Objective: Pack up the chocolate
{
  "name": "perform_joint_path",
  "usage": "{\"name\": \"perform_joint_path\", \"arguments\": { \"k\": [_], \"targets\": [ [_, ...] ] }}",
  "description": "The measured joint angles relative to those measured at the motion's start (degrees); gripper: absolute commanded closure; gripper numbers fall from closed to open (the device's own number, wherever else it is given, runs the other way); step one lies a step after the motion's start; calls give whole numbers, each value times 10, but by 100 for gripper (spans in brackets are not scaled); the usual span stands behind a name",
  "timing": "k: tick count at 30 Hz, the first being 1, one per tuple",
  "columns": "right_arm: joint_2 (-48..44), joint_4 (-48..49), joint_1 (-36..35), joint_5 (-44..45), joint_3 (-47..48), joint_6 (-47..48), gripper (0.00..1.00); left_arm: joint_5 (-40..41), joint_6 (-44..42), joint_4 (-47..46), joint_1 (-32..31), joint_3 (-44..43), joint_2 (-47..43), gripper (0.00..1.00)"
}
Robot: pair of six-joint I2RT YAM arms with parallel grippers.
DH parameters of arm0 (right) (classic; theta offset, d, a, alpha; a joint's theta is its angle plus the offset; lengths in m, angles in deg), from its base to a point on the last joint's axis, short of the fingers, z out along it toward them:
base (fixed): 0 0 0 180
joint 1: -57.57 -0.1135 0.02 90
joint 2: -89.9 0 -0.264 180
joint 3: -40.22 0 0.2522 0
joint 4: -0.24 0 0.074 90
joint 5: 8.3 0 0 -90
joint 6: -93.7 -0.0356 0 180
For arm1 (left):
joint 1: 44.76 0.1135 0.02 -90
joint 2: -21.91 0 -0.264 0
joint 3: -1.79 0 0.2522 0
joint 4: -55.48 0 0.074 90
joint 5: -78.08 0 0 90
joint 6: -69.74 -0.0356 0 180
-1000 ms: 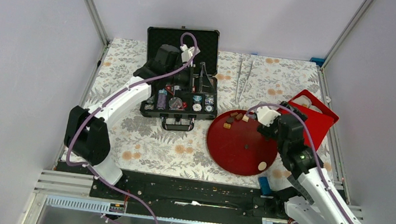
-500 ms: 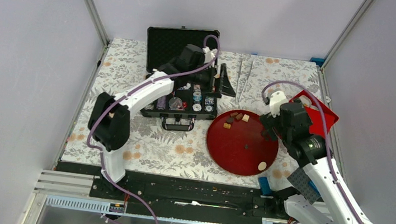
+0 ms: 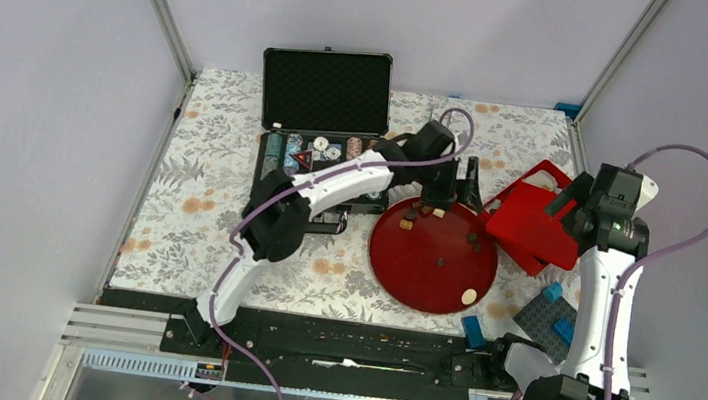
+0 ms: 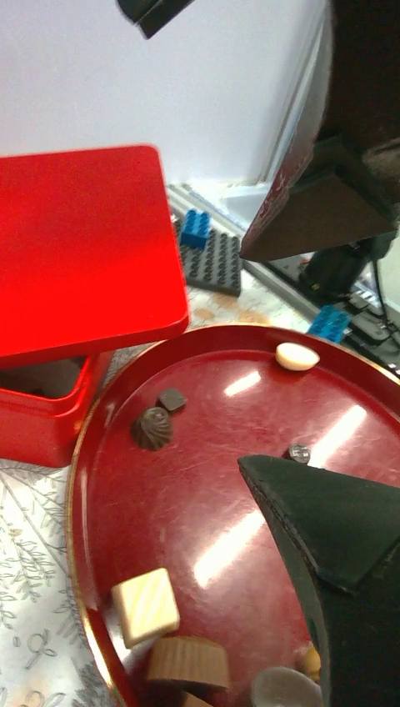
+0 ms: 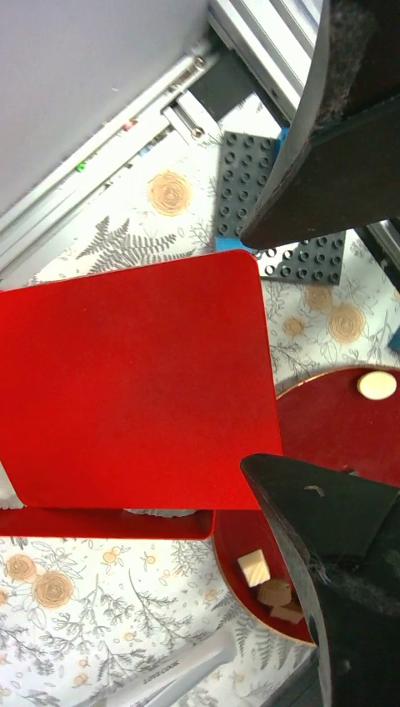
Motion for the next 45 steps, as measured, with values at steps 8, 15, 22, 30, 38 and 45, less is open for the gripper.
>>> {"name": "perform_joint_path", "arguments": {
  "k": [8, 15, 22, 30, 38, 45],
  "targets": [
    [-2, 50, 53, -11, -66, -91, 0, 102, -60, 22, -32, -130, 100, 10],
    [90, 144, 87, -18, -70, -120, 1, 140, -84, -17, -27, -135, 112, 9],
    [218, 200, 143, -58, -37, -127, 0, 155, -107, -35, -27, -131, 109, 7],
    [271, 266, 151, -110, -35, -117, 1, 169, -124, -57, -24, -55, 77, 7],
    [344, 311, 155, -209, -23, -97, 0, 169, -136, -68, -9, -52, 72, 6],
    [394, 330, 151, -301, 7, -87, 0, 168, -145, -69, 7, -53, 72, 6]
  ]
}}
